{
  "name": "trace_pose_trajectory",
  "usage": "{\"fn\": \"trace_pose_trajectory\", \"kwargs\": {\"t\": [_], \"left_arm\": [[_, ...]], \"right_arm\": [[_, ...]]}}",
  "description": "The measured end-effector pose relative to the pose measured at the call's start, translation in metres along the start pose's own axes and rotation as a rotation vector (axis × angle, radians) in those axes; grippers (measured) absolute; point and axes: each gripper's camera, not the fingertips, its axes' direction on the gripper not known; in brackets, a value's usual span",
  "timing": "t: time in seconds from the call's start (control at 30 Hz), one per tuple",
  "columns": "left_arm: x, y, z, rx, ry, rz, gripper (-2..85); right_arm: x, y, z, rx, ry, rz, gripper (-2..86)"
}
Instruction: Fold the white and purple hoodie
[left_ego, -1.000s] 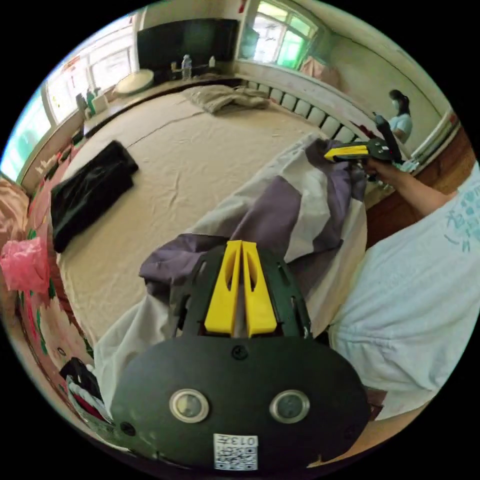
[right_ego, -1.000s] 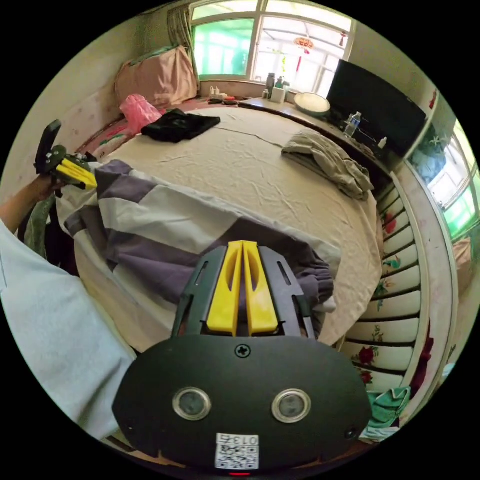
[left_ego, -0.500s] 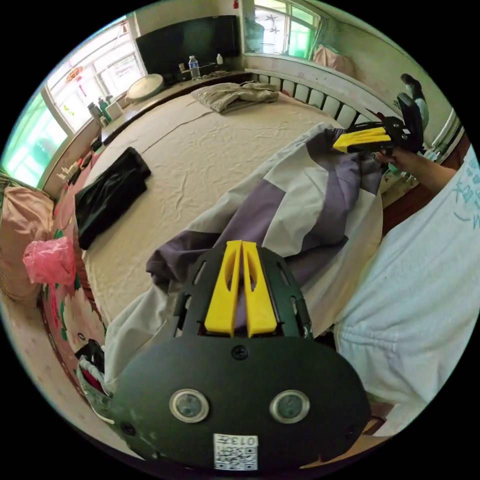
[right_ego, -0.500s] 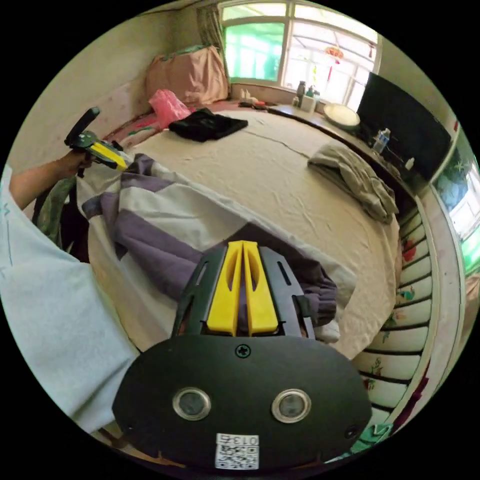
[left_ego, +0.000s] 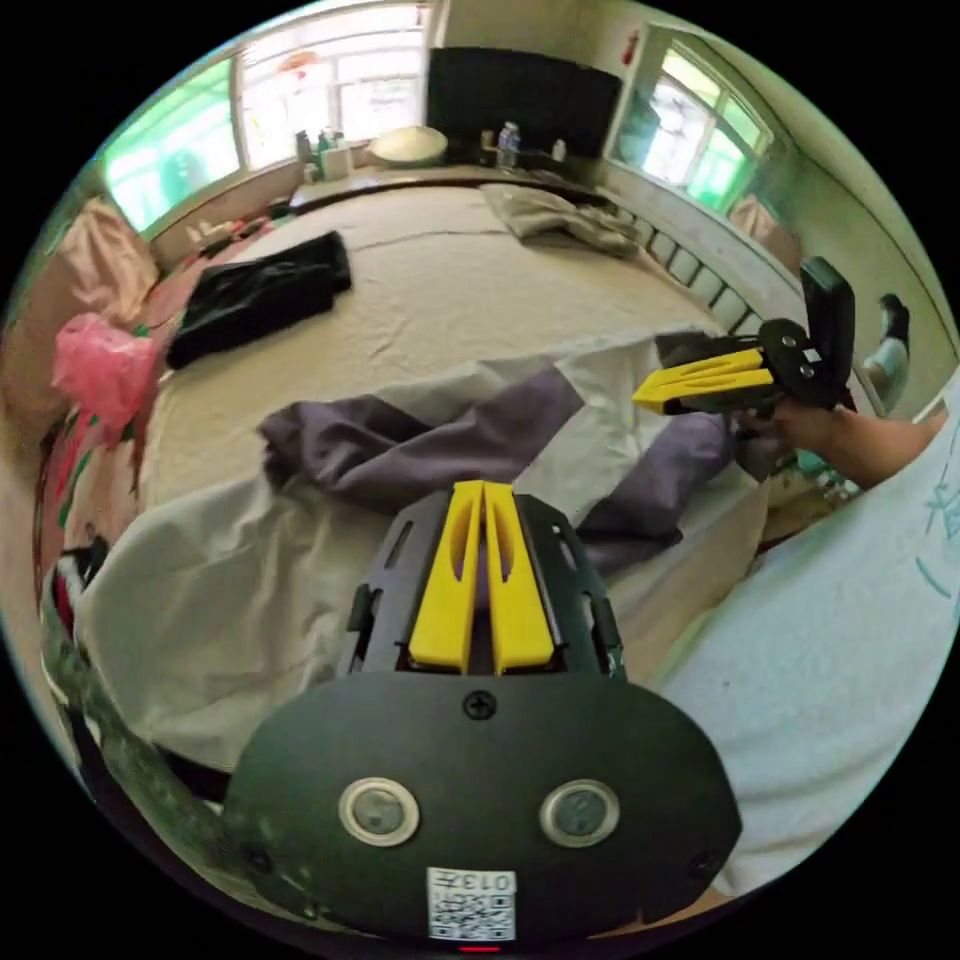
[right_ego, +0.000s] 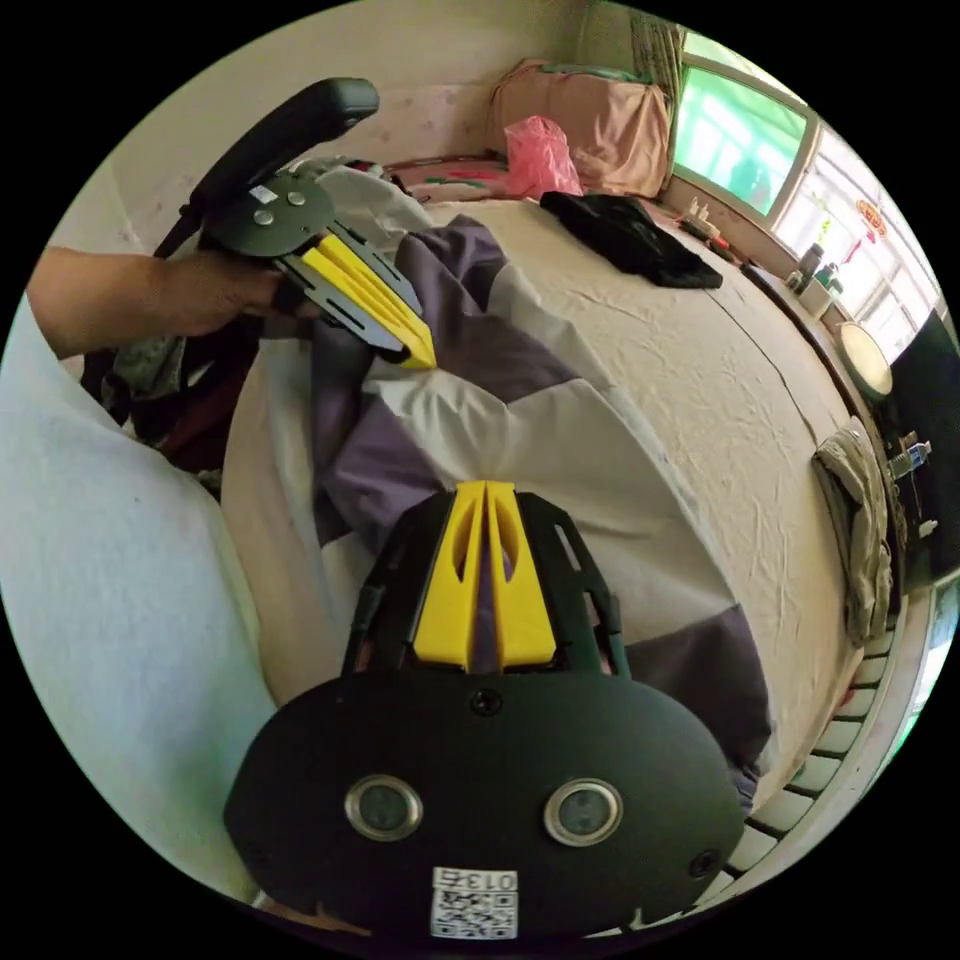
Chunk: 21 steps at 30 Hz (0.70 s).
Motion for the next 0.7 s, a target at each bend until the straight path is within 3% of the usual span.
{"fn": "trace_pose_trajectory", "kwargs": {"t": [0.1,0.17,0.23,0.37,0.53,0.63,0.7], "left_arm": [[-0.043,0.070,-0.069,0.145,-0.231,-0.278,4.7],[-0.085,0.145,-0.112,0.203,-0.425,-0.551,12.1],[-0.114,0.196,-0.130,0.191,-0.475,-0.716,14.7],[-0.156,0.247,-0.124,0.151,-0.344,-0.765,18.6],[-0.190,0.260,-0.104,0.177,-0.176,-0.781,20.1],[-0.207,0.268,-0.099,0.157,-0.133,-0.785,16.3],[-0.211,0.275,-0.103,0.177,-0.124,-0.789,8.6]], "right_arm": [[0.017,-0.027,-0.027,0.122,0.010,0.007,8.5],[0.022,-0.058,-0.025,0.151,-0.047,-0.019,10.2],[0.017,-0.099,-0.013,0.163,-0.109,-0.100,11.1],[-0.030,-0.213,0.030,0.206,-0.226,-0.367,11.6],[-0.094,-0.328,0.096,0.082,-0.346,-0.622,11.4],[-0.123,-0.370,0.132,-0.030,-0.345,-0.711,7.5],[-0.127,-0.389,0.155,-0.130,-0.346,-0.688,2.9]]}}
